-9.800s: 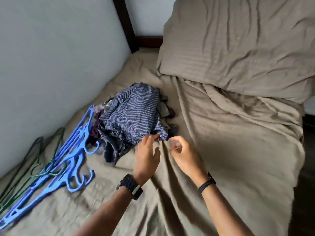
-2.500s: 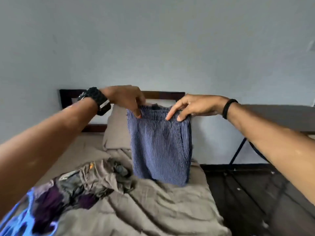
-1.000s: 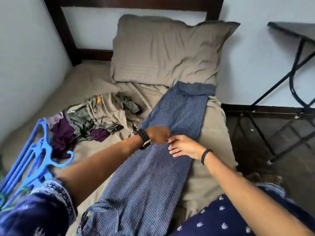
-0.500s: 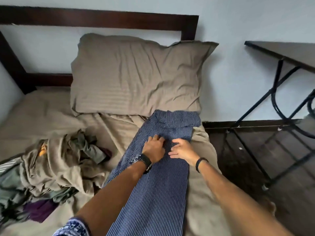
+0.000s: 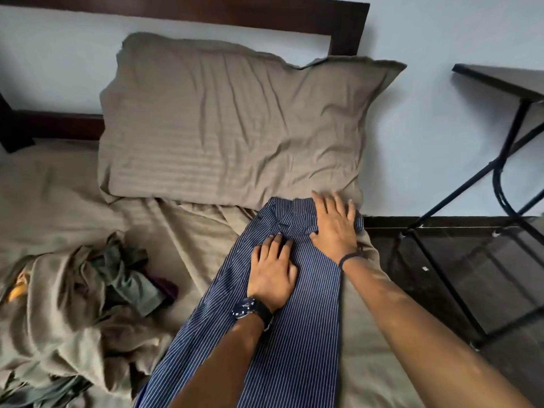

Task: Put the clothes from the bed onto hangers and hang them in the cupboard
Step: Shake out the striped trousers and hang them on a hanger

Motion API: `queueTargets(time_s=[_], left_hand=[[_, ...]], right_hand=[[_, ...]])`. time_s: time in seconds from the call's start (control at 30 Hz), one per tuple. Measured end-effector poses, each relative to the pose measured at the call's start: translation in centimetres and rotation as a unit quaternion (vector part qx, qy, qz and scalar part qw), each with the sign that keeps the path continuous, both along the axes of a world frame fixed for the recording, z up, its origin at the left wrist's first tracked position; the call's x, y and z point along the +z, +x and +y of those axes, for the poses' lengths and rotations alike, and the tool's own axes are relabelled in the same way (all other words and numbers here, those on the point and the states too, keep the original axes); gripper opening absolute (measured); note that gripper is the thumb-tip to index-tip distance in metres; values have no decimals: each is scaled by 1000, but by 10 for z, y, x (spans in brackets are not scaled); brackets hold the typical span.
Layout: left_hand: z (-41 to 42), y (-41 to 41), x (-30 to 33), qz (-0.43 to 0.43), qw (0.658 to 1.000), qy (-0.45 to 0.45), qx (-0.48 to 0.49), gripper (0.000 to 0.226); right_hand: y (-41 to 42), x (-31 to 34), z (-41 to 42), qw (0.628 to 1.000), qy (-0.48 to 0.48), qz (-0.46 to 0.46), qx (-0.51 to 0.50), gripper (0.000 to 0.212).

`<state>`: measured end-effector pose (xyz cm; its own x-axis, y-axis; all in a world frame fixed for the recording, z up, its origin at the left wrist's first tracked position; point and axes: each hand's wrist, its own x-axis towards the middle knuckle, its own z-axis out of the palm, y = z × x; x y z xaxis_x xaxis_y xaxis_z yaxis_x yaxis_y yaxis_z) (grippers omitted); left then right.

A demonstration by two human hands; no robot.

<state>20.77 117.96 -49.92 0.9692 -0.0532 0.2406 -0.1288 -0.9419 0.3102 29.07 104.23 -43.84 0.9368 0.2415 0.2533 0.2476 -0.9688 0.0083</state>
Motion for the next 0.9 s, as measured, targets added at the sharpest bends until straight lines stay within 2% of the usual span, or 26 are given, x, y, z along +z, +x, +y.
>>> queueTargets(time_s=[0.13, 0.23, 0.3, 0.37, 0.43, 0.5, 0.6, 0.67, 0.73, 0.8, 0.83, 0.87, 0.9], left_hand=[[1, 0, -3, 5, 1000, -6, -5, 60], [0, 0, -2, 1, 1000, -2, -5, 61], [1, 0, -3, -4, 1000, 1, -3, 60], [1, 1, -4, -9, 1000, 4, 1, 60], [0, 1, -5, -9, 1000, 4, 2, 62], [0, 1, -4, 6, 1000, 2, -1, 67], [1, 1, 0, 45, 999, 12, -5, 77], [1, 2, 5, 74, 997, 18, -6, 70], [2, 6, 9, 108, 994, 17, -14, 58], [4, 8, 17, 135, 990, -35, -19, 55], [4, 4, 24, 138, 984, -111, -16, 50], [3, -4, 33, 146, 963, -225, -7, 45], [3, -16, 43, 159, 924, -348, 5, 39]], right_hand=[[14, 21, 1, 985, -66, 146, 63, 97], [25, 47, 10, 953, -143, 254, 79, 89], [28, 59, 16, 943, -191, 263, 77, 78], [26, 65, 14, 950, -200, 225, 79, 77], [21, 67, 7, 958, -172, 204, 101, 75], [14, 70, -2, 960, -96, 231, 124, 64], [1, 71, -13, 955, 2, 272, 116, 61], [-10, 70, -18, 957, 26, 276, 88, 55], [-25, 73, -21, 957, 44, 280, 68, 35], [-40, 78, -20, 956, 51, 283, 62, 26], [-52, 84, -19, 957, 55, 277, 69, 29], [-63, 90, -15, 959, 59, 266, 82, 33], [-77, 99, -11, 961, 58, 250, 100, 34]])
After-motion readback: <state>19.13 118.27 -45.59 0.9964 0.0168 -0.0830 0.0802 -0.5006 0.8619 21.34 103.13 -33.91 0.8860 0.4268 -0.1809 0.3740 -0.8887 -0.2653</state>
